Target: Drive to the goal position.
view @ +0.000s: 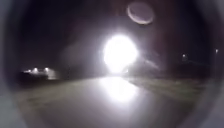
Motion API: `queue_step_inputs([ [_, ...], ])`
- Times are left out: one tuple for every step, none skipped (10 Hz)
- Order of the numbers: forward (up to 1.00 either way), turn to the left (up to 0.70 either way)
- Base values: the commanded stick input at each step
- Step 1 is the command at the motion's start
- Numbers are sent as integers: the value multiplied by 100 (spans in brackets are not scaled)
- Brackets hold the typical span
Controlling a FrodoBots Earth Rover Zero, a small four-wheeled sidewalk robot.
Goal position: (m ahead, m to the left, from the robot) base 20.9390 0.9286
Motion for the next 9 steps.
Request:
queue_step_inputs([
  [100,4],
  [100,10],
  [100,10],
  [100,8],
  [100,6],
  [100,4],
  [100,4],
  [100,4],
  [100,4],
])
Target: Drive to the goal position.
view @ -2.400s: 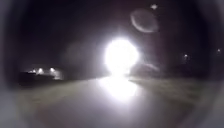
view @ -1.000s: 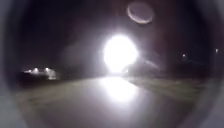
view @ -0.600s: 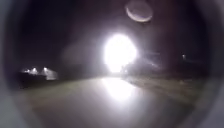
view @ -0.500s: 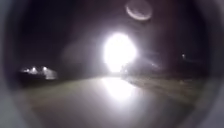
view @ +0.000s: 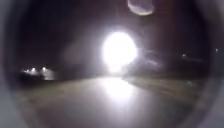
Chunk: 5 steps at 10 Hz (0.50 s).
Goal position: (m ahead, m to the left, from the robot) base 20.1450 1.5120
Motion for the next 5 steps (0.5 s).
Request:
queue_step_inputs([
  [100,12],
  [100,15],
  [100,13],
  [100,11],
  [100,11],
])
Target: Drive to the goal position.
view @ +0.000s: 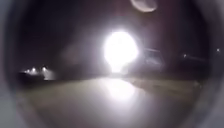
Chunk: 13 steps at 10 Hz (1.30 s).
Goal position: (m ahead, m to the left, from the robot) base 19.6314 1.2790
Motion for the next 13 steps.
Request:
queue_step_inputs([
  [100,10],
  [100,5],
  [100,5],
  [100,4],
  [100,4],
  [100,4],
  [100,4],
  [100,4],
  [100,4],
  [100,3],
  [100,3],
  [100,3],
  [100,3],
])
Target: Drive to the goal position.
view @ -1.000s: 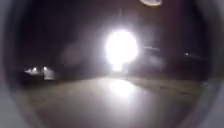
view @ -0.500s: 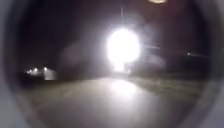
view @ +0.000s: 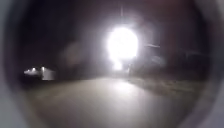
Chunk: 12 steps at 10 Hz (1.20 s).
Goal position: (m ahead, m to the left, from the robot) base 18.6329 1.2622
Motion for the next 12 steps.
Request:
queue_step_inputs([
  [100,2],
  [100,2],
  [100,2],
  [100,3],
  [100,3],
  [100,4],
  [100,4],
  [100,4],
  [100,4],
  [100,4],
  [100,4],
  [100,4],
])
